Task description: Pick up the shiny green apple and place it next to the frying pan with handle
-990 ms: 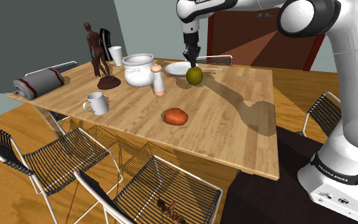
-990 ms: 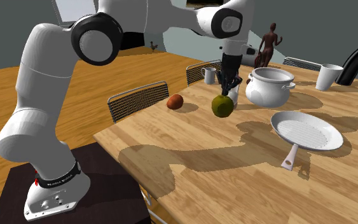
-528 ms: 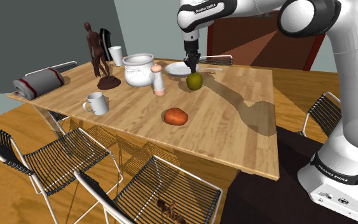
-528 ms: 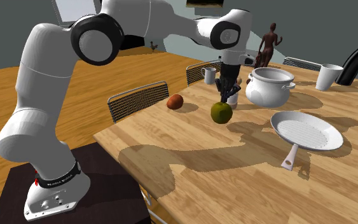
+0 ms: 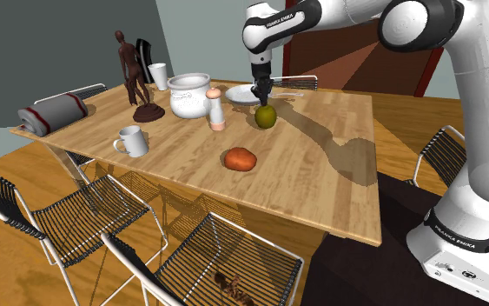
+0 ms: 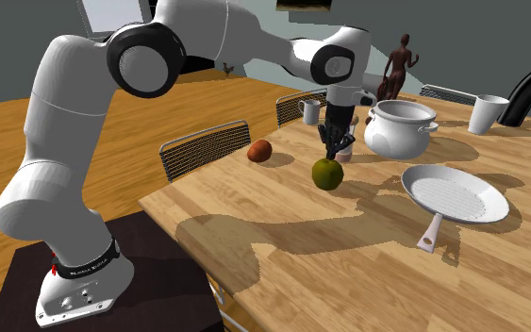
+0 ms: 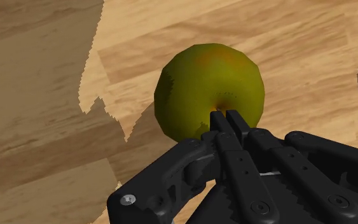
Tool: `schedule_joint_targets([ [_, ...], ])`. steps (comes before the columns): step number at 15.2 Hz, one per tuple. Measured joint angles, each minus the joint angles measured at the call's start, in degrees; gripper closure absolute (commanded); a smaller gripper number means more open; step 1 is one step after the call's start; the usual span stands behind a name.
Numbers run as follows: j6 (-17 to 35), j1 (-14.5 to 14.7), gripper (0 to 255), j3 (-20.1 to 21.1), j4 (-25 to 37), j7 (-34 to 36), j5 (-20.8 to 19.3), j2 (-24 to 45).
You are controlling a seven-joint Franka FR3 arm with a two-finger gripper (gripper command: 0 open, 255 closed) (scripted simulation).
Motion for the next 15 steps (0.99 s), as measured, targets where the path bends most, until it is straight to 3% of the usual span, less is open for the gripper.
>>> schedule_joint_targets([
  [3, 0.0, 0.0, 255, 0.0, 0.0, 0.0, 0.0, 0.0],
  [4, 0.0, 0.0, 0, 0.0, 0.0, 0.0, 0.0, 0.0],
  [10, 0.0, 0.0, 0, 0.0, 0.0, 0.0, 0.0, 0.0],
  [15, -6.6, 0.2, 0, 0.1, 7.0, 0.0, 0.0, 0.2],
])
